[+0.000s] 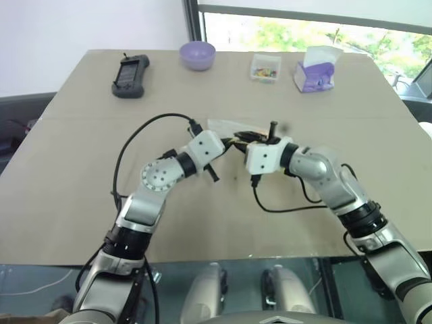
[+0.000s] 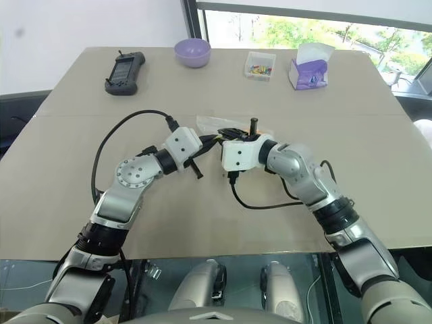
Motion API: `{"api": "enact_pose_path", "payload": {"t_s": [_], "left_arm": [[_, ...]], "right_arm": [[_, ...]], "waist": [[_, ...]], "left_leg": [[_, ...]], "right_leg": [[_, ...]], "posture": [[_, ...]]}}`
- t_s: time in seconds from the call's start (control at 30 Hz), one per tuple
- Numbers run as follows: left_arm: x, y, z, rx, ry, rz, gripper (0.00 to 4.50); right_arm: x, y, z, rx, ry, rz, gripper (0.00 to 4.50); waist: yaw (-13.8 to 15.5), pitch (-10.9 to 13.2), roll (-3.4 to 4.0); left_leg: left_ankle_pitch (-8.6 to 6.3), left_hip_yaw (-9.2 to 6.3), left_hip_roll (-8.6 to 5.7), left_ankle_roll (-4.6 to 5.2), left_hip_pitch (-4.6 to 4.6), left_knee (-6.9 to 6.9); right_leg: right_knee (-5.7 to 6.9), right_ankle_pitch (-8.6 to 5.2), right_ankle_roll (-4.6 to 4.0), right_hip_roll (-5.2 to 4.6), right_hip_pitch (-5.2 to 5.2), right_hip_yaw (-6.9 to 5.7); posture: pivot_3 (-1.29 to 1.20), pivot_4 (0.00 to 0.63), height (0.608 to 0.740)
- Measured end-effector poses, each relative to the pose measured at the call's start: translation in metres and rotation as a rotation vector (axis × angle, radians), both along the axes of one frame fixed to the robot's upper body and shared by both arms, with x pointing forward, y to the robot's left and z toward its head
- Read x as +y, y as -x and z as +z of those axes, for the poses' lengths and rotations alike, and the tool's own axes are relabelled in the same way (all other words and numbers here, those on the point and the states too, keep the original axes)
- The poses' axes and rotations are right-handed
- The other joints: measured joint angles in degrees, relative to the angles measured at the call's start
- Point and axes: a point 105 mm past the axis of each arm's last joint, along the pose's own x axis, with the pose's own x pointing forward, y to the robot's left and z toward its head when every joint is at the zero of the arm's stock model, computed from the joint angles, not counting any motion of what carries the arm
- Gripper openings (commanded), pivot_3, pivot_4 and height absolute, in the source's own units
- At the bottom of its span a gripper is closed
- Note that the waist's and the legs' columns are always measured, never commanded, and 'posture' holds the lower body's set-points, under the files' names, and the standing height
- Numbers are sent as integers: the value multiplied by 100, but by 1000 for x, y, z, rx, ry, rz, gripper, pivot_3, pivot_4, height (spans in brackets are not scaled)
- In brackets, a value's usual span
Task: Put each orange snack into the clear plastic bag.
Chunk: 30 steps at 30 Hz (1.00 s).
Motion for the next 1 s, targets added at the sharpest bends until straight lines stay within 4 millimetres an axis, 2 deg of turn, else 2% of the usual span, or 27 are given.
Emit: {"api": "enact_pose_path", "payload": {"t_s": [0.43, 0.53, 1.0], "left_arm": [[-1, 0, 0, 6, 4, 5, 0], [-1, 0, 1, 3, 7, 6, 0], [0, -1, 3, -4, 11, 6, 0]], "right_arm": [[-1, -1, 0, -1, -2, -5, 893], [-1, -1, -1, 0, 0, -5, 55], [-1, -1, 0, -5, 1, -4, 55]], "waist": [[-2, 0, 0], [-1, 0, 0], [-2, 0, 0]], "left_leg": [[0, 0, 0, 0, 0, 0], [0, 0, 0, 0, 0, 0], [0, 0, 0, 0, 0, 0]], "right_leg": [[0, 0, 0, 0, 0, 0], [0, 0, 0, 0, 0, 0], [0, 0, 0, 0, 0, 0]], "posture": [[0, 150, 740], [0, 150, 740], [0, 150, 740]]}}
